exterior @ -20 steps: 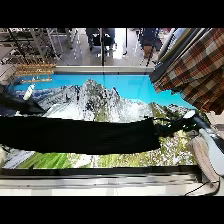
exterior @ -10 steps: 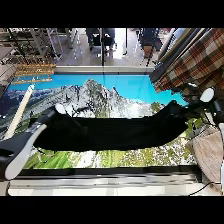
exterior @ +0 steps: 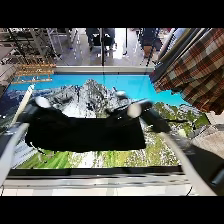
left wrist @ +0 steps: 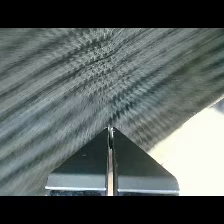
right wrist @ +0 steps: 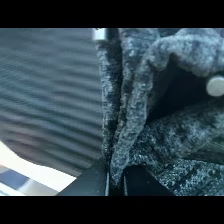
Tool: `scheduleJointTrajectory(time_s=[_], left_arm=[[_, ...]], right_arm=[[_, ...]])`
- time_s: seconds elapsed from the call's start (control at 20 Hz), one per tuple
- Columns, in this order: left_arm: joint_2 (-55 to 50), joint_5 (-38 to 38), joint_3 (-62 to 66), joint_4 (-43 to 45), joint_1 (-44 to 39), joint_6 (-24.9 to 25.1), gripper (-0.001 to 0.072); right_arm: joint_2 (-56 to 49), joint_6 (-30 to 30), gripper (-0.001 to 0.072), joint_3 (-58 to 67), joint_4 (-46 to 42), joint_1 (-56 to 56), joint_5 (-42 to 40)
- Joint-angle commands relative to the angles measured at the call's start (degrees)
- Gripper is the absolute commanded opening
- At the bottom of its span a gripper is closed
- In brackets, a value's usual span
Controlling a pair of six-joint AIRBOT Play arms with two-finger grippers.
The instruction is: Fold the clothes and pants, and hang the long-sleeved shirts on hangers.
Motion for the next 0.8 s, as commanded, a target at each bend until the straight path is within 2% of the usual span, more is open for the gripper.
scheduleJointTrajectory(time_s=[0.0,0.05,0.1,0.15,0.2,0.35,0.45,0.55,0.6,0.65,0.75], left_arm=[[10.25,-1.70,0.85,-0.17,8.00,1.49,0.0021],[11.58,-1.97,0.83,-0.17,9.49,1.51,0.0021],[12.15,-2.21,0.83,-0.15,10.49,1.55,0.0021],[12.24,-2.58,0.79,-0.02,11.39,1.70,0.0021],[12.04,-3.08,0.70,0.87,12.00,1.70,0.0021],[10.67,-5.68,0.66,7.48,12.83,1.66,0.0022],[9.75,-6.78,0.52,10.69,12.87,1.64,0.0021],[9.25,-6.73,0.13,10.62,12.85,1.64,0.0021],[8.96,-6.71,0.13,10.54,12.79,1.64,0.0021],[8.70,-6.47,0.13,10.51,12.66,1.62,0.0021],[7.87,-6.34,0.13,10.54,12.35,1.64,0.0021]], right_arm=[[-9.99,2.23,0.0050,0.50,6.82,11.50,-16.65],[-12.92,0.85,0.0083,1.64,9.86,12.85,-19.47],[-15.08,-1.64,0.0291,3.58,11.52,13.14,-18.82],[-15.63,-4.68,0.0466,5.51,11.39,12.55,-15.82],[-14.78,-7.26,0.0529,7.17,9.81,11.13,-12.79],[-6.67,-8.44,0.0527,9.03,-1.33,0.96,-2.91],[-0.61,-10.60,0.0527,6.86,-2.67,-10.29,2.62],[3.19,-16.98,0.0529,2.14,4.42,-23.15,9.86],[3.69,-22.67,0.0548,-1.27,11.82,-29.55,14.29],[3.65,-27.08,0.0638,-5.09,18.69,-34.62,16.63],[3.23,-36.15,0.0653,-13.55,27.58,-41.62,14.36]])
